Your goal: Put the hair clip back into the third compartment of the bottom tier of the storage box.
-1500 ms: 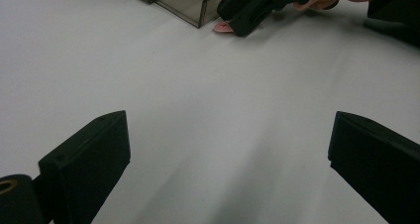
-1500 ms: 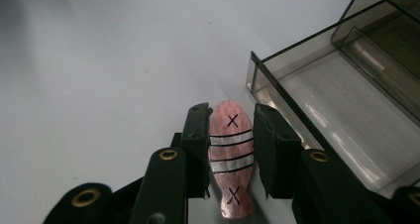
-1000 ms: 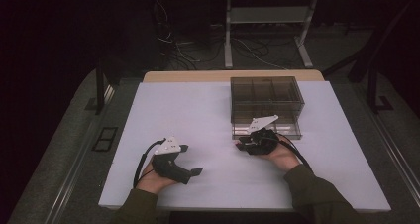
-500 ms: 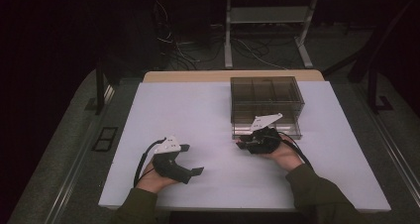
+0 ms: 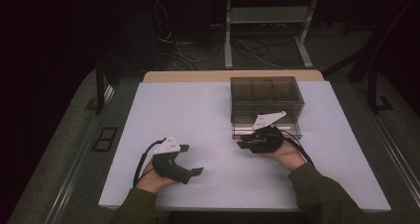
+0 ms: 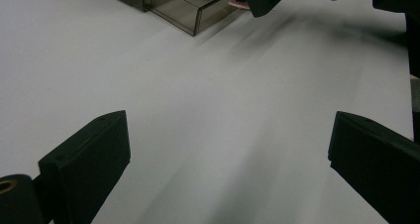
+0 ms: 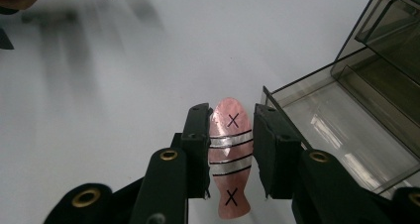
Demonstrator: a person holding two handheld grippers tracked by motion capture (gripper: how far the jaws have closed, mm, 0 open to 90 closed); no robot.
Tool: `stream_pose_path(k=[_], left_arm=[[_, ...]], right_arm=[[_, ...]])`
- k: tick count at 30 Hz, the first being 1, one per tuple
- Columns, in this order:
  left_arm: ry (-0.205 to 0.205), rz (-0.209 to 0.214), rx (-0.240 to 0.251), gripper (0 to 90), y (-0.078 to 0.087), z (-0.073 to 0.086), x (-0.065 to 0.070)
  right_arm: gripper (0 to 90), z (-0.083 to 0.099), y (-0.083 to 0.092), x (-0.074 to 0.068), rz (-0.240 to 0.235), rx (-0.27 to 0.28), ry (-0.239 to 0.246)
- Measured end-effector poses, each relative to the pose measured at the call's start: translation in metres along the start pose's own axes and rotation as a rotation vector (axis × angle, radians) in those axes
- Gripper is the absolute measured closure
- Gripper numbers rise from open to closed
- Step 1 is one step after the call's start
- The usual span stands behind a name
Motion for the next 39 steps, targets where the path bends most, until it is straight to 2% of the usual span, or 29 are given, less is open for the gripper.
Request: stream_pose_path(k=[18, 31, 39], left_arm=[[0.004, -0.011, 0.004, 2.1, 0.001, 0.001, 0.000], [0.012, -0.010, 0.005, 2.7, 0.002, 0.002, -0.002], [0.005, -0.008, 0.000, 3.3, 0.000, 0.002, -0.002]], right_arm=[[67.2, -0.004, 0.020, 0.005, -0.015, 0.057, -0.026], [67.2, -0.003, 0.026, 0.009, -0.021, 0.070, -0.042], [67.2, -0.001, 0.033, 0.012, -0.009, 0.075, -0.048]])
Point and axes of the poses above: each handheld gripper's, and its own axes: y roughly backward along the jaws, z roughly out of its underside, x roughly to its right, the point moved 3 cm from there along -y, roughly forward along the jaws, and after that the axes turned 7 degrees about -x, right-handed, at the moved point
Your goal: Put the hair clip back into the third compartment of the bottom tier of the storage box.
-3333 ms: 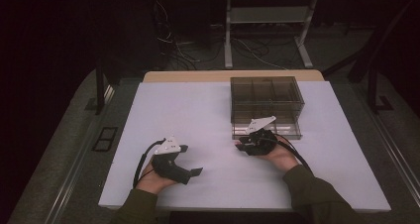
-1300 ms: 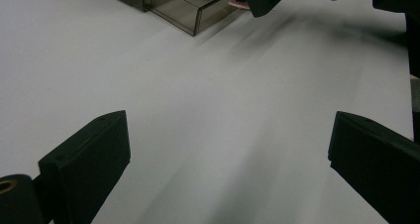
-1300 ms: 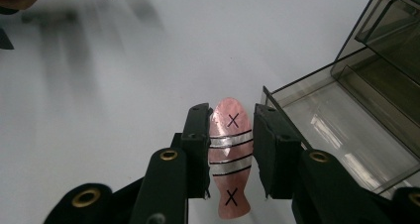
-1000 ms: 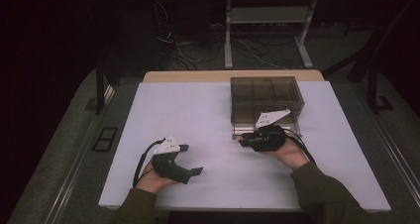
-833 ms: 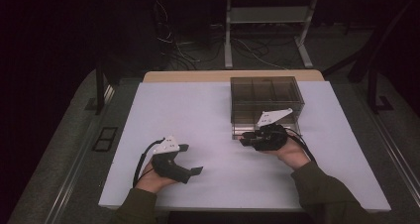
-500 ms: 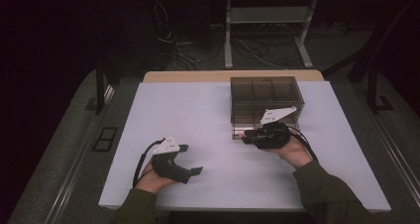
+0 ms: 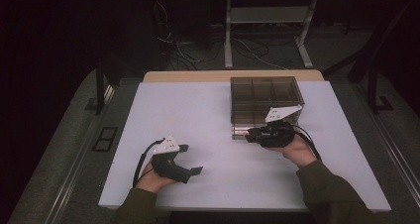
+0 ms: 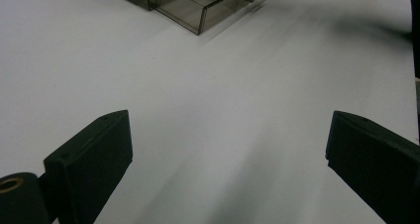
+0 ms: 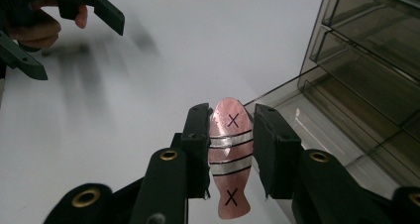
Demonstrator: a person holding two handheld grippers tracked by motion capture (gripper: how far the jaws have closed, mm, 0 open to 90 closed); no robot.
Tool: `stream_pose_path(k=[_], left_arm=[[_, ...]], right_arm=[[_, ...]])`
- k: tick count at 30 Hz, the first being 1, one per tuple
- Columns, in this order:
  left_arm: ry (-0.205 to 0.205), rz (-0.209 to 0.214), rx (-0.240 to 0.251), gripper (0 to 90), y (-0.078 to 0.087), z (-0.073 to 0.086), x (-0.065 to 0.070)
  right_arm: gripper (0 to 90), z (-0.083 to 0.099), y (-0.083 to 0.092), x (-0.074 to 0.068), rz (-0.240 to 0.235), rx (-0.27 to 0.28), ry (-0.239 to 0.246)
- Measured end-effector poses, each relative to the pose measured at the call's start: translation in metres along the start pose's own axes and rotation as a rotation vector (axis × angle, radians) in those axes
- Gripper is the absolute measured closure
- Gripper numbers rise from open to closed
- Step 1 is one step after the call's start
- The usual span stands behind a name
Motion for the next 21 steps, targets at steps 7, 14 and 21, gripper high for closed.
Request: stream_pose_path(k=[7, 14, 21], left_arm=[[0.001, 0.003, 0.002, 3.4, 0.001, 0.000, 0.000], [0.000, 0.004, -0.005, 3.4, 0.000, 0.000, 0.001], [0.002, 0.001, -0.007, 3.4, 0.000, 0.001, 0.001]], right_arm=[[67.2, 0.001, 0.008, 0.006, 0.013, 0.011, -0.018], [67.2, 0.003, 0.014, 0.010, 0.017, 0.017, -0.027], [67.2, 0.004, 0.019, 0.015, 0.024, 0.021, -0.042]])
Point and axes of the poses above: each handheld gripper's, and its own axes: y roughly backward along the jaws, z roughly out of its underside, x roughly to its right, the point moved 3 cm from there along -y, roughly forward along the jaws, and after that the axes turned 7 degrees about -x, right-handed, at the moved point
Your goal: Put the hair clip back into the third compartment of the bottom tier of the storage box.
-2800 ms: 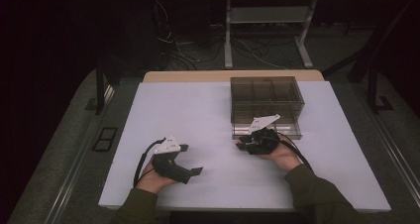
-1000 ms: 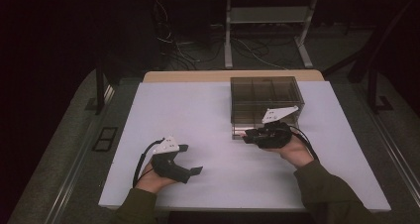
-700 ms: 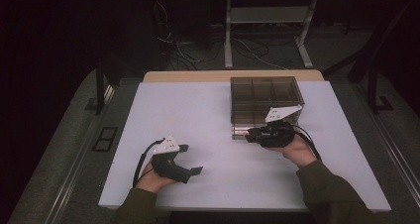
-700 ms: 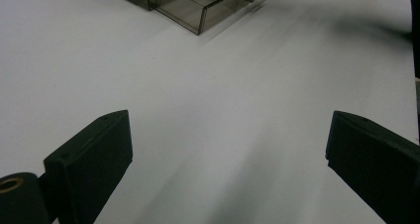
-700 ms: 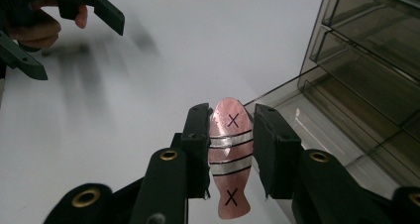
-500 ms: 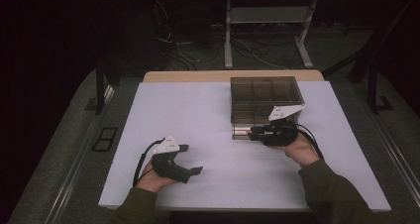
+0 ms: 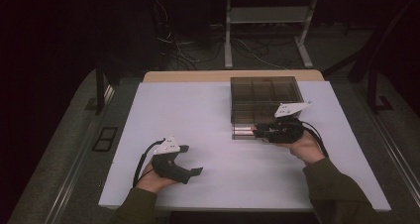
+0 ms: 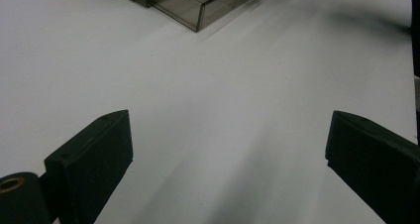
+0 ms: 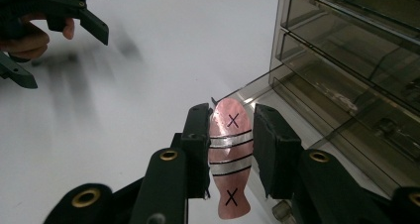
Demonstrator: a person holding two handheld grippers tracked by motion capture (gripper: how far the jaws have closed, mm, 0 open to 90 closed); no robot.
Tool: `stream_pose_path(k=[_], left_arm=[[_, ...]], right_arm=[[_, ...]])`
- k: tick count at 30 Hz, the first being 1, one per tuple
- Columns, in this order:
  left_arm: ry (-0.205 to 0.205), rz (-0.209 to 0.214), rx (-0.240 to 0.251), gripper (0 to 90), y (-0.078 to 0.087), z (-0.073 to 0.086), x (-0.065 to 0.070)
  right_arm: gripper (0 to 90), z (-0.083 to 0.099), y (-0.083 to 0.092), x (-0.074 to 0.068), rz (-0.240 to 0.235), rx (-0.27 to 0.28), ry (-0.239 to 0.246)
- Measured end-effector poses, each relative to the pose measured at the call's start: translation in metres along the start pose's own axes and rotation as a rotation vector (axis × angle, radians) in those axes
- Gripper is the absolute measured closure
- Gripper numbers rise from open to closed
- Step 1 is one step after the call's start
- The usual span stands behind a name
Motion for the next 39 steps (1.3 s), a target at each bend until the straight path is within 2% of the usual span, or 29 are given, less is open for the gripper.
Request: stream_pose_path(k=[23, 27, 39], left_arm=[[-0.002, 0.002, 0.014, 3.2, 0.000, -0.001, 0.001], [0.001, -0.017, 0.011, 3.3, -0.001, -0.001, 0.002], [0.007, -0.037, 0.023, 5.5, -0.001, -0.002, 0.002]], right_arm=[[67.2, 0.006, 0.014, 0.019, 0.047, 0.018, -0.040], [67.2, 0.007, 0.017, 0.023, 0.056, 0.017, -0.050], [67.2, 0.012, 0.025, 0.037, 0.094, 0.028, -0.080]])
Point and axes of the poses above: each handheld gripper's, and its own axes: y roughly backward along the jaws, z roughly out of its underside, x roughly to its right, the point moved 3 cm from there along -y, roughly forward along the jaws, and after that the axes turned 7 degrees about -x, right-handed, at the moved point
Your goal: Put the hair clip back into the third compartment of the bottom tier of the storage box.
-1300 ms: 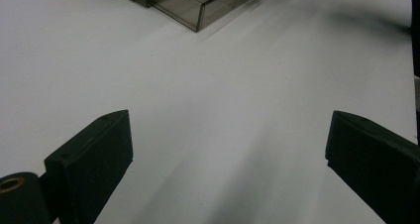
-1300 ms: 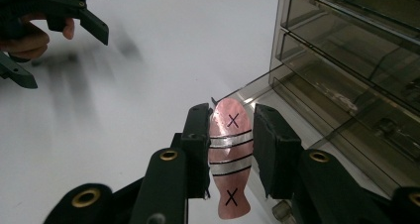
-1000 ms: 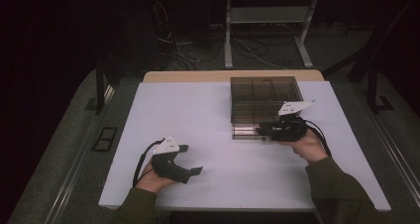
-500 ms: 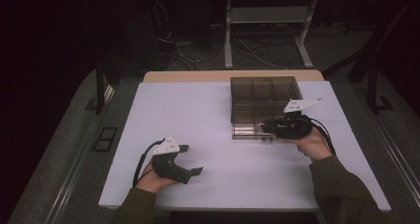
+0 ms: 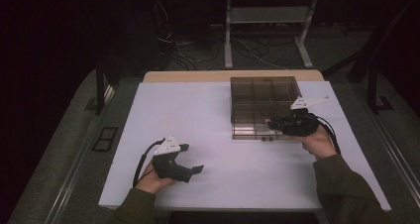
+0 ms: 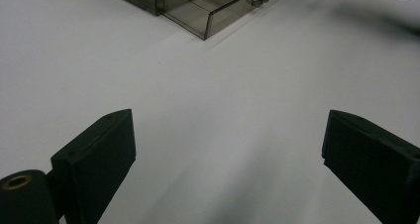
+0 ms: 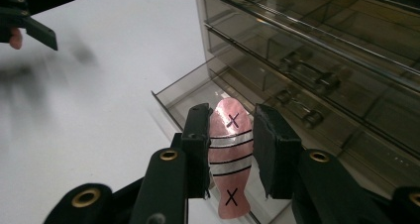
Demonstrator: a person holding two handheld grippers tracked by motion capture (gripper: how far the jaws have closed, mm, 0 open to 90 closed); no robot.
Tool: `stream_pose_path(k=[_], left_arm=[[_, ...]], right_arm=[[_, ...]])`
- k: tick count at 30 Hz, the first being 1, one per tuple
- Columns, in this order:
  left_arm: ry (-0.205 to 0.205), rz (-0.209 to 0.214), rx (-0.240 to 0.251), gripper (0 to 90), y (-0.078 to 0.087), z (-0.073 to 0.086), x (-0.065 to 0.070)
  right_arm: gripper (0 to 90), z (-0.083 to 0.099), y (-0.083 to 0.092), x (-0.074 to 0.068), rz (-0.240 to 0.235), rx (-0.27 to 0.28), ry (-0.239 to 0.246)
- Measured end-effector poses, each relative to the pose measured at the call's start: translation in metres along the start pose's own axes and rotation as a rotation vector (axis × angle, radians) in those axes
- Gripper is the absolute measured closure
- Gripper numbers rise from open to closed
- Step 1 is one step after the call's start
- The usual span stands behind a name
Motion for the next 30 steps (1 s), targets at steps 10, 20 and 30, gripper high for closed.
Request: stream_pose_path(k=[10, 20, 30], left_arm=[[-0.011, -0.006, 0.001, 5.4, 0.001, 0.000, 0.000], [-0.005, -0.004, 0.002, 5.4, 0.002, 0.000, -0.001], [-0.008, -0.004, 0.002, 5.4, 0.002, 0.000, 0.000]], right_arm=[[67.2, 0.006, 0.005, 0.014, 0.041, -0.003, -0.040], [67.2, 0.014, 0.008, 0.029, 0.085, -0.010, -0.070], [67.2, 0.024, 0.005, 0.042, 0.117, -0.036, -0.097]])
Point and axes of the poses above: each handheld gripper's, and its own axes: y roughly backward along the jaws, z roughly out of its underside, x roughly to its right, the point moved 3 cm from there along -y, roughly forward along the jaws, and after that the axes turned 7 degrees about -x, right-handed, at the moved point
